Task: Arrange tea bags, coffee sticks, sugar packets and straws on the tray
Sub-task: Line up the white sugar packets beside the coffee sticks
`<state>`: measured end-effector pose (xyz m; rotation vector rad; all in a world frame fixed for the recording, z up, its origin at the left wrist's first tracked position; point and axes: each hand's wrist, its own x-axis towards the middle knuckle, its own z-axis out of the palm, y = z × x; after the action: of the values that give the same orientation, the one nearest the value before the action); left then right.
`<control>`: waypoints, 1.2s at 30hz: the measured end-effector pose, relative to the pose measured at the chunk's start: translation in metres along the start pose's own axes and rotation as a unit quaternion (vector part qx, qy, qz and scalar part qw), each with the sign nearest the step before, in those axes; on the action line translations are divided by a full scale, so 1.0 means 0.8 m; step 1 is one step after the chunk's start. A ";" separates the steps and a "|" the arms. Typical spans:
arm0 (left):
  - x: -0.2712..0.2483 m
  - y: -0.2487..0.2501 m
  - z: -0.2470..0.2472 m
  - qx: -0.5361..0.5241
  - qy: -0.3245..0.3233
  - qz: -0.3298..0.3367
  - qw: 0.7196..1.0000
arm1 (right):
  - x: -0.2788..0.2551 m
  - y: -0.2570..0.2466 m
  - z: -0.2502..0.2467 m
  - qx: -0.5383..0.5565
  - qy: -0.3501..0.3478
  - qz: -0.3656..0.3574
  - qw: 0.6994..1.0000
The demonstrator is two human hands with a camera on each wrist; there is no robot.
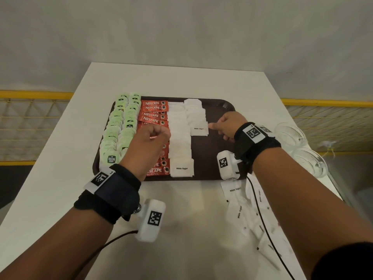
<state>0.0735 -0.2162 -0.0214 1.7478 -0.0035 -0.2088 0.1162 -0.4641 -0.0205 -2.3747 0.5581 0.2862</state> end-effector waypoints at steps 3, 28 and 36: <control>-0.017 0.010 0.023 0.036 -0.051 0.010 0.998 | -0.063 0.015 -0.025 0.018 0.027 -0.056 0.998; -0.116 -0.033 0.173 0.514 -0.330 0.147 0.778 | -0.310 0.191 0.018 -0.237 -0.050 0.011 0.970; -0.126 -0.036 0.173 0.541 -0.335 0.151 0.756 | -0.308 0.187 0.022 -0.214 -0.051 0.015 0.975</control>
<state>-0.0489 -0.3337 -0.0592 2.6697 -1.1346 -0.6837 -0.1723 -0.4766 -0.0337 -2.7456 0.5244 0.5906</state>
